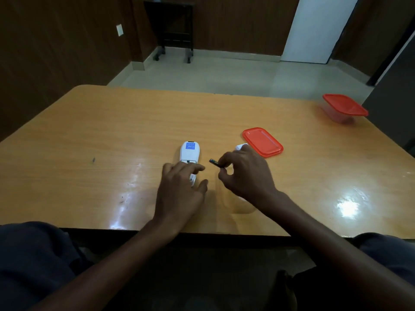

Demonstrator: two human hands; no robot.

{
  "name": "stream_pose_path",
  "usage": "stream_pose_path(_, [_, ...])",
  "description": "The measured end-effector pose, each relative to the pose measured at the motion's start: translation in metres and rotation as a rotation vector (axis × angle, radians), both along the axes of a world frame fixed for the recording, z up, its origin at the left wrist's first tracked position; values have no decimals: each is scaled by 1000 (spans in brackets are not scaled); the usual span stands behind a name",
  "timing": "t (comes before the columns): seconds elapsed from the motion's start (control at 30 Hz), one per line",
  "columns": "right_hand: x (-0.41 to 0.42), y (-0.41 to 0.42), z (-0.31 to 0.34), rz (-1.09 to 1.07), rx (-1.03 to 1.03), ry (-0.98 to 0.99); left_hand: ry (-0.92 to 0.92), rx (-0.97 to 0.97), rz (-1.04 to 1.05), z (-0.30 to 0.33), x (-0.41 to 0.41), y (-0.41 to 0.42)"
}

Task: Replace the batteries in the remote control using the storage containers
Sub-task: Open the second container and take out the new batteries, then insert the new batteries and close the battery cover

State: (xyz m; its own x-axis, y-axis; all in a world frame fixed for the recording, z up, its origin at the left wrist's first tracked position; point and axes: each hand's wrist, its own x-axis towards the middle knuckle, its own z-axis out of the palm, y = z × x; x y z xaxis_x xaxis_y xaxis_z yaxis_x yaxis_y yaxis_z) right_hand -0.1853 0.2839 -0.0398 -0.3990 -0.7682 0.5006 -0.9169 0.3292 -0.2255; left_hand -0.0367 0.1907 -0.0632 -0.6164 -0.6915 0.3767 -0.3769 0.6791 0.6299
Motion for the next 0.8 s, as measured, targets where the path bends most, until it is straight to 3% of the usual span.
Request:
stream_pose_path(0.17, [2, -13, -11, 54, 225, 64, -31, 22, 76, -1, 10, -21])
stream_pose_path(0.27, [-2, -3, -1, 62, 131, 12, -116, 133, 110, -3, 15, -29])
stream_pose_path(0.4, [-25, 16, 15, -127, 53, -25, -91, 232, 95, -8, 17, -34])
stream_pose_path(0.57, [-40, 21, 9, -226, 446, 93, -85, 239, 96, -8, 17, -33])
stream_pose_path(0.8, [-37, 17, 9, -195, 522, 169, -87, 234, 77, -8, 19, -34])
